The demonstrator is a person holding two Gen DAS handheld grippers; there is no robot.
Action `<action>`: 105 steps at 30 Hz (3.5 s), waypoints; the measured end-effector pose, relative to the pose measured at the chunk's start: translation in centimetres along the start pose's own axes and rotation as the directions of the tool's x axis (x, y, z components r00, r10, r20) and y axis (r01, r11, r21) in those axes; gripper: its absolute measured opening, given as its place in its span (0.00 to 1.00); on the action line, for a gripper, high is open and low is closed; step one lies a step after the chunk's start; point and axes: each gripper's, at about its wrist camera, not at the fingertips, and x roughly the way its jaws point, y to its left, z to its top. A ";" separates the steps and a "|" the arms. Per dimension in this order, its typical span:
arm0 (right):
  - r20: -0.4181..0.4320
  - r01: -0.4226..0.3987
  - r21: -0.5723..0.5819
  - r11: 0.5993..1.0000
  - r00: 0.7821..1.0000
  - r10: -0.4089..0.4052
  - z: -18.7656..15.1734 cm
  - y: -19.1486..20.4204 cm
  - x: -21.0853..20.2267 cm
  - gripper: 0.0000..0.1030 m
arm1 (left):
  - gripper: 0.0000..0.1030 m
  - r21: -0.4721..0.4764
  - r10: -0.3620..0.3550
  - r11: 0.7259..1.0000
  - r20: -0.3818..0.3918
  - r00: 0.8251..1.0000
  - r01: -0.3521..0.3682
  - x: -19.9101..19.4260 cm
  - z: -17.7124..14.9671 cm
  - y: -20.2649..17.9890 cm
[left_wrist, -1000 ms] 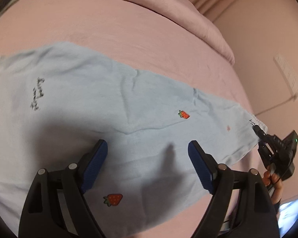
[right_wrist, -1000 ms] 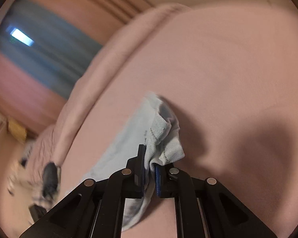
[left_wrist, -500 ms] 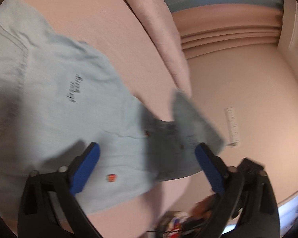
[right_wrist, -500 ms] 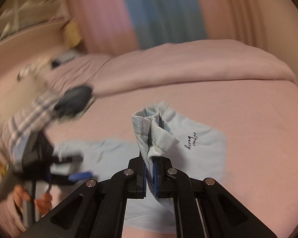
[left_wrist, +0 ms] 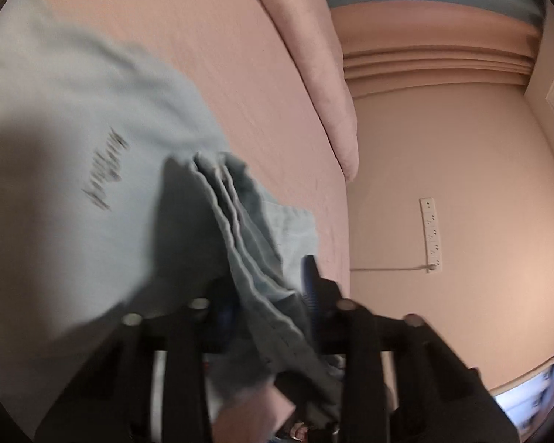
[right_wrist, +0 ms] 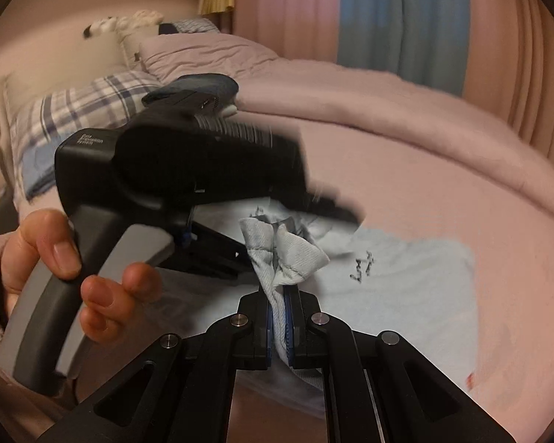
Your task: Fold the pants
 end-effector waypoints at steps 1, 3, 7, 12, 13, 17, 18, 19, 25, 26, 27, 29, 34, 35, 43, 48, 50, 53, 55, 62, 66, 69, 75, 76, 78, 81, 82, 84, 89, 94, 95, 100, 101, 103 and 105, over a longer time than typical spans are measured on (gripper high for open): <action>0.007 -0.009 -0.004 1.000 1.000 0.009 0.3 0.2 0.1 0.07 | 0.22 0.010 0.011 1.000 0.018 1.000 -0.011 -0.4 0.1 0.1; 0.016 -0.025 -0.019 1.000 1.000 0.025 0.6 1.1 0.6 0.07 | 0.19 0.055 0.044 0.997 0.054 0.998 -0.047 -1.8 0.5 -0.1; 0.011 -0.020 -0.082 0.996 1.000 0.021 0.6 3.2 2.1 0.07 | 0.16 0.123 0.120 0.984 0.080 0.990 -0.129 -3.8 0.8 0.1; -0.175 -0.183 0.043 0.982 0.966 0.188 -1.4 2.4 5.5 0.47 | 0.54 0.106 0.295 0.944 0.150 0.944 -0.312 -3.9 1.3 1.9; -0.171 -0.212 0.075 0.974 0.960 0.222 -1.7 1.9 5.1 0.47 | 0.55 0.104 0.287 0.947 0.158 0.945 -0.305 -4.4 1.1 2.0; -0.073 -0.325 0.215 0.921 0.935 0.347 -1.8 -2.3 1.0 0.47 | 0.63 0.176 0.325 0.916 0.201 0.924 -0.361 -6.6 0.1 0.7; -0.039 -0.329 0.256 0.909 0.936 0.350 -1.8 -4.0 -0.2 0.47 | 0.63 0.209 0.325 0.907 0.202 0.924 -0.365 -6.4 -0.3 -0.1; -0.020 -0.313 0.287 0.906 0.943 0.332 -1.6 -5.5 -1.0 0.47 | 0.63 0.232 0.321 0.902 0.200 0.926 -0.363 -6.4 -0.7 -0.6; -0.085 0.007 0.299 0.954 0.996 0.020 -1.8 -12.4 -3.3 0.34 | 0.62 0.398 0.237 0.876 0.136 0.962 -0.272 -0.9 -3.8 -5.6; -0.113 0.051 0.273 0.961 0.993 -0.021 -2.3 -12.9 -3.0 0.31 | 0.62 0.425 0.252 0.860 0.129 0.959 -0.283 0.7 -4.5 -6.1; -0.138 0.081 0.254 0.964 0.989 -0.047 -2.6 -12.9 -2.5 0.31 | 0.62 0.433 0.265 0.853 0.123 0.956 -0.292 1.9 -4.7 -6.0; -0.200 0.112 0.225 0.968 0.978 -0.067 -3.5 -12.6 -1.1 0.27 | 0.57 0.436 0.316 0.835 0.120 0.941 -0.337 3.9 -5.2 -5.3; -0.299 0.119 0.142 0.983 0.951 -0.072 -5.0 -11.5 1.2 0.26 | 0.18 0.368 0.471 0.778 0.193 0.861 -0.508 2.9 -6.0 -0.9; -0.310 0.116 0.149 0.982 0.948 -0.065 -4.5 -11.7 1.0 0.26 | 0.15 0.362 0.463 0.785 0.197 0.864 -0.503 2.5 -6.3 -0.5; -0.200 -0.170 0.121 0.978 0.961 0.191 3.4 -7.4 3.8 0.27 | 0.19 0.328 0.416 0.833 0.161 0.895 -0.446 1.7 -6.7 1.1; -0.328 -0.240 0.021 0.971 0.916 0.233 5.6 -3.3 11.3 0.14 | 0.19 0.311 0.384 0.856 0.148 0.911 -0.412 1.3 -6.8 1.4; -0.349 -0.227 0.027 0.974 0.910 0.222 5.8 -2.8 13.1 0.13 | 0.19 0.325 0.400 0.841 0.167 0.901 -0.433 1.6 -7.1 1.4; -0.349 -0.248 0.094 0.964 0.899 0.265 6.1 -3.7 13.4 0.07 | 0.19 0.321 0.390 0.847 0.165 0.906 -0.423 1.9 -6.9 0.9; -0.315 -0.285 0.226 0.931 0.883 0.347 5.8 -5.4 13.2 0.06 | 0.19 0.322 0.387 0.848 0.165 0.907 -0.421 1.8 -7.1 1.2; -0.156 -0.261 0.386 0.885 0.927 0.341 4.6 -9.1 7.6 0.06 | 0.19 0.319 0.402 0.843 0.162 0.901 -0.434 2.7 -7.7 1.3; -0.247 -0.080 0.164 0.983 0.962 0.120 2.2 -8.7 3.1 0.06 | 0.19 0.308 0.405 0.845 0.165 0.899 -0.437 3.8 -6.8 0.8; -0.374 0.029 0.043 0.999 0.928 -0.011 -2.3 -8.7 1.7 0.06 | 0.19 0.304 0.404 0.846 0.167 0.899 -0.437 3.4 -6.7 0.8; -0.369 0.065 0.041 0.997 0.928 -0.046 -5.7 -9.9 -3.2 0.08 | 0.19 0.312 0.410 0.842 0.161 0.898 -0.440 3.6 -6.5 0.6; -0.374 0.076 0.059 0.995 0.926 -0.048 -5.6 -10.4 -3.7 0.08 | 0.19 0.315 0.412 0.840 0.158 0.897 -0.442 3.6 -6.5 0.5; -0.369 0.096 0.083 0.992 0.928 -0.059 -5.0 -10.9 -4.4 0.08 | 0.19 0.316 0.420 0.836 0.157 0.894 -0.448 3.5 -6.4 0.2; -0.289 0.026 0.119 0.993 0.957 0.009 -3.4 -10.3 -4.8 0.11 | 0.56 0.313 0.450 0.813 0.198 0.871 -0.491 2.6 -6.6 -0.5; -0.265 0.006 0.125 0.992 0.964 0.028 -2.8 -10.0 -4.5 0.17 | 0.74 0.312 0.470 0.795 0.227 0.853 -0.521 2.2 -6.8 -0.8; -0.238 0.000 0.113 0.994 0.971 0.027 -1.4 -9.6 -3.3 0.31 | 0.75 0.323 0.491 0.762 0.278 0.826 -0.561 1.2 -7.3 -1.4; -0.221 0.018 0.125 0.992 0.975 0.011 1.0 -8.5 1.6 0.32 | 0.75 0.320 0.599 0.642 0.357 0.717 -0.696 -0.7 -7.9 -1.4; -0.287 -0.014 0.137 0.991 0.956 0.053 0.6 -5.8 5.3 0.32 | 0.75 0.289 0.635 0.598 0.397 0.662 -0.747 -2.9 -8.1 -0.7; -0.301 0.001 0.094 0.996 0.953 0.028 0.4 -4.8 6.0 0.33 | 0.75 0.288 0.634 0.598 0.401 0.661 -0.748 -3.2 -8.1 -0.6; -0.314 0.031 0.049 0.998 0.949 -0.014 0.8 -3.8 5.7 0.38 | 0.75 0.292 0.636 0.580 0.421 0.647 -0.760 -3.6 -8.6 -0.8; -0.317 0.030 0.066 0.997 0.948 -0.008 1.0 -3.7 5.4 0.38 | 0.75 0.293 0.635 0.578 0.424 0.646 -0.761 -3.7 -8.7 -0.8; -0.293 0.020 0.068 0.997 0.956 0.001 1.4 -3.3 4.3 0.38 | 0.76 0.293 0.636 0.570 0.434 0.638 -0.768 -4.0 -8.8 -0.9; -0.267 0.005 0.050 0.999 0.964 0.009 1.6 -2.3 3.2 0.38 | 0.77 0.291 0.640 0.559 0.444 0.628 -0.776 -4.2 -8.9 -0.9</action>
